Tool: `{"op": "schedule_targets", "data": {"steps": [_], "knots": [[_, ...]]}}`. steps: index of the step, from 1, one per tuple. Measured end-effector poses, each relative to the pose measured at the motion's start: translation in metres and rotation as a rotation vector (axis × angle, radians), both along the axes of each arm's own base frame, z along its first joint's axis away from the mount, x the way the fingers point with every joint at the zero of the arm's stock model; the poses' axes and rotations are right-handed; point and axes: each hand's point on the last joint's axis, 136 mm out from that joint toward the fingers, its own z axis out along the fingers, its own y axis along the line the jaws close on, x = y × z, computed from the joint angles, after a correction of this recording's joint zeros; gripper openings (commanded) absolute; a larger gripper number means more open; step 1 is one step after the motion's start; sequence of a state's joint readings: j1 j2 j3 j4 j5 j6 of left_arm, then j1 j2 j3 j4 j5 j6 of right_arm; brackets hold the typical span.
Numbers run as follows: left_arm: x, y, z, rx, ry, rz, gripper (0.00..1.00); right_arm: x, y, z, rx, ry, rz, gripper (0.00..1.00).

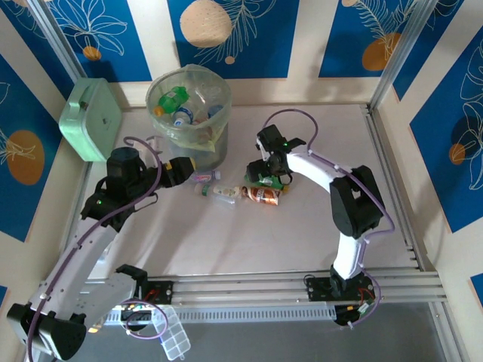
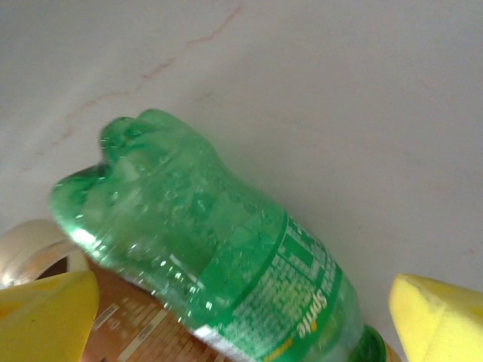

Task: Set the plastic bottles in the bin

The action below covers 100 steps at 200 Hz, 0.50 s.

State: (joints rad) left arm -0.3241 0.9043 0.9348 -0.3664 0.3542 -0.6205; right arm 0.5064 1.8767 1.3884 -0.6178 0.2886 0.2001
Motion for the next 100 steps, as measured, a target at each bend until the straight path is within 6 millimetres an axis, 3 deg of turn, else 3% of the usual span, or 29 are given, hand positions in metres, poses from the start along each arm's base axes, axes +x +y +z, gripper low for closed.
{"op": "schedule_targets", "data": {"steps": [43, 100], "knots": [[-0.004, -0.005, -0.007, -0.011, 0.021, -0.033, 0.75, 0.002, -0.006, -0.028, -0.047, 0.064, 0.021, 0.97], [-0.005, -0.008, -0.006, -0.033, 0.02, -0.048, 0.75, 0.018, -0.029, -0.028, -0.015, 0.061, -0.037, 0.78]]}}
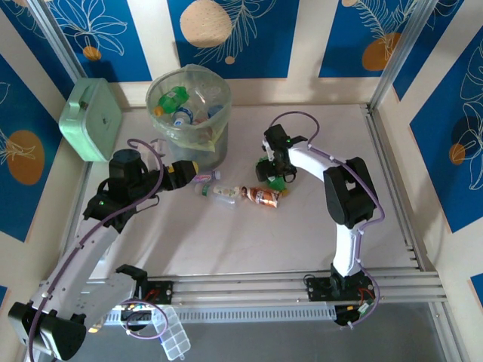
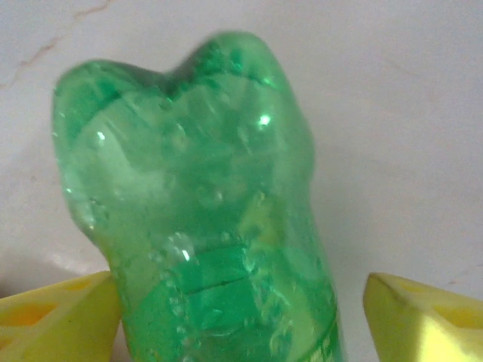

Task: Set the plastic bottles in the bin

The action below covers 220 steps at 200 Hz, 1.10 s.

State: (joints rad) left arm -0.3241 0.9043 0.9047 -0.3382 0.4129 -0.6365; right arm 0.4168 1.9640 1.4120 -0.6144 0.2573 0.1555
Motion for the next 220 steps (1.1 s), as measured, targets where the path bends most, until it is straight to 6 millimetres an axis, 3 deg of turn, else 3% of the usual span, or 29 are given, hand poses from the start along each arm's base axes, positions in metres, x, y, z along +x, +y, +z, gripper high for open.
{"op": "schedule_targets", "data": {"steps": [62, 104, 123, 142, 178, 220], "knots": [[0.002, -0.002, -0.002, -0.012, 0.017, 0.0, 0.75, 0.012, -0.01, 0.001, 0.043, -0.016, -0.051, 0.61], [0.003, -0.002, -0.007, -0.01, 0.032, 0.002, 0.75, 0.011, -0.016, 0.004, 0.067, -0.036, -0.087, 0.58], [0.003, -0.002, -0.007, -0.01, 0.032, 0.002, 0.75, 0.005, -0.023, 0.014, 0.085, -0.051, -0.113, 0.58], [0.003, -0.002, -0.007, -0.01, 0.032, 0.001, 0.76, 0.004, -0.026, 0.039, 0.115, -0.104, -0.136, 0.58], [-0.002, -0.01, -0.006, -0.012, 0.03, -0.032, 0.86, 0.0, -0.026, 0.108, 0.227, -0.27, -0.165, 0.57], [-0.024, -0.043, -0.005, -0.011, 0.019, -0.163, 0.93, -0.037, -0.011, 0.18, 0.5, -0.399, -0.153, 0.57]]}}
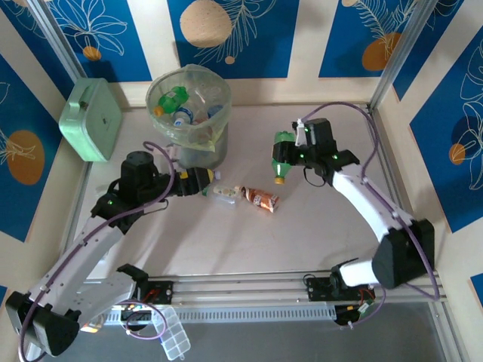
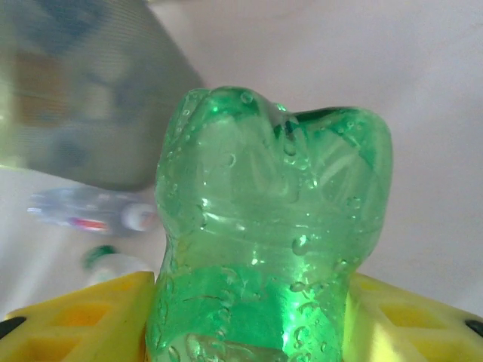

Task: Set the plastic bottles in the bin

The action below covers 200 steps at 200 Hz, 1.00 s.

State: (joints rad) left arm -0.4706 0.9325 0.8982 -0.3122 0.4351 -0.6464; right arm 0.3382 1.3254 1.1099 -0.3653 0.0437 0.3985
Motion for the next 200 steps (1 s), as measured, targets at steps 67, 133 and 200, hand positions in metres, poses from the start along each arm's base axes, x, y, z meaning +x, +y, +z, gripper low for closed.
{"op": "schedule_targets", "data": {"steps": [67, 133, 200], "knots": [[0.003, -0.039, 0.018, -0.086, -0.031, -0.129, 0.94, -0.094, 0.05, 0.067, 0.317, -0.174, 0.326, 0.57], [-0.023, -0.094, 0.048, -0.209, -0.092, -0.391, 0.93, -0.161, 0.088, 0.088, 0.372, -0.226, 0.621, 0.58], [-0.041, -0.12, 0.057, -0.271, -0.113, -0.5, 0.71, -0.179, 0.1, 0.089, 0.392, -0.221, 0.701, 0.58]]}}
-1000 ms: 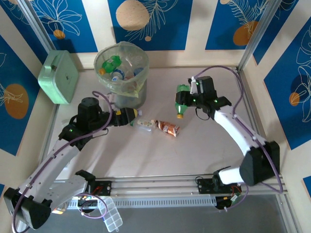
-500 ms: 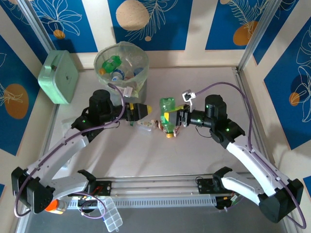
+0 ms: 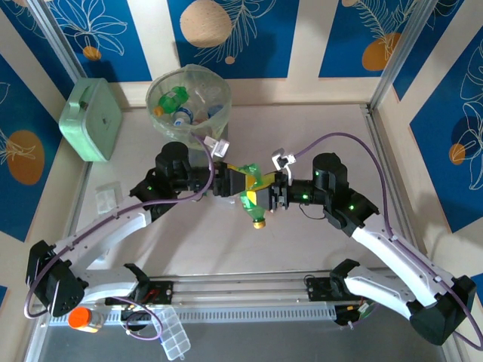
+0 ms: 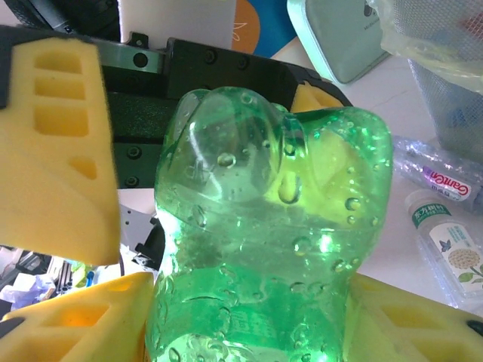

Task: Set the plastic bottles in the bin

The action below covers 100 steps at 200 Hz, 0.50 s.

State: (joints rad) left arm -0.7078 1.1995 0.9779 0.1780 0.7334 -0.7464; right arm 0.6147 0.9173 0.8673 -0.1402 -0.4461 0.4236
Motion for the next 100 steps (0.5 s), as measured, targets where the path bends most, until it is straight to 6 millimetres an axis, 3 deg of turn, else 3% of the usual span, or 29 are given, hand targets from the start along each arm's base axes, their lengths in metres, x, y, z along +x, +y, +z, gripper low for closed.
{"op": "schedule_targets", "data": {"steps": [28, 55, 71, 88, 100], "knots": [[0.0012, -0.0006, 0.0035, -0.015, 0.003, 0.003, 0.59, -0.0011, 0.0001, 0.0038, 0.01, -0.014, 0.004, 0.58], [0.0025, -0.0023, 0.0053, -0.027, 0.006, 0.001, 0.56, -0.0001, -0.0013, 0.0056, 0.012, -0.025, -0.007, 0.6], [0.0032, -0.0033, 0.0051, -0.029, 0.006, -0.001, 0.56, 0.0004, -0.0022, 0.0043, 0.009, -0.028, -0.014, 0.72], [0.0027, -0.0041, 0.0044, -0.027, 0.007, -0.005, 0.55, 0.0001, -0.0028, 0.0032, 0.007, -0.032, -0.017, 0.97], [0.003, -0.0039, 0.0049, -0.021, 0.01, -0.002, 0.55, 0.0008, -0.0042, 0.0035, 0.004, -0.04, -0.027, 0.99]]}}
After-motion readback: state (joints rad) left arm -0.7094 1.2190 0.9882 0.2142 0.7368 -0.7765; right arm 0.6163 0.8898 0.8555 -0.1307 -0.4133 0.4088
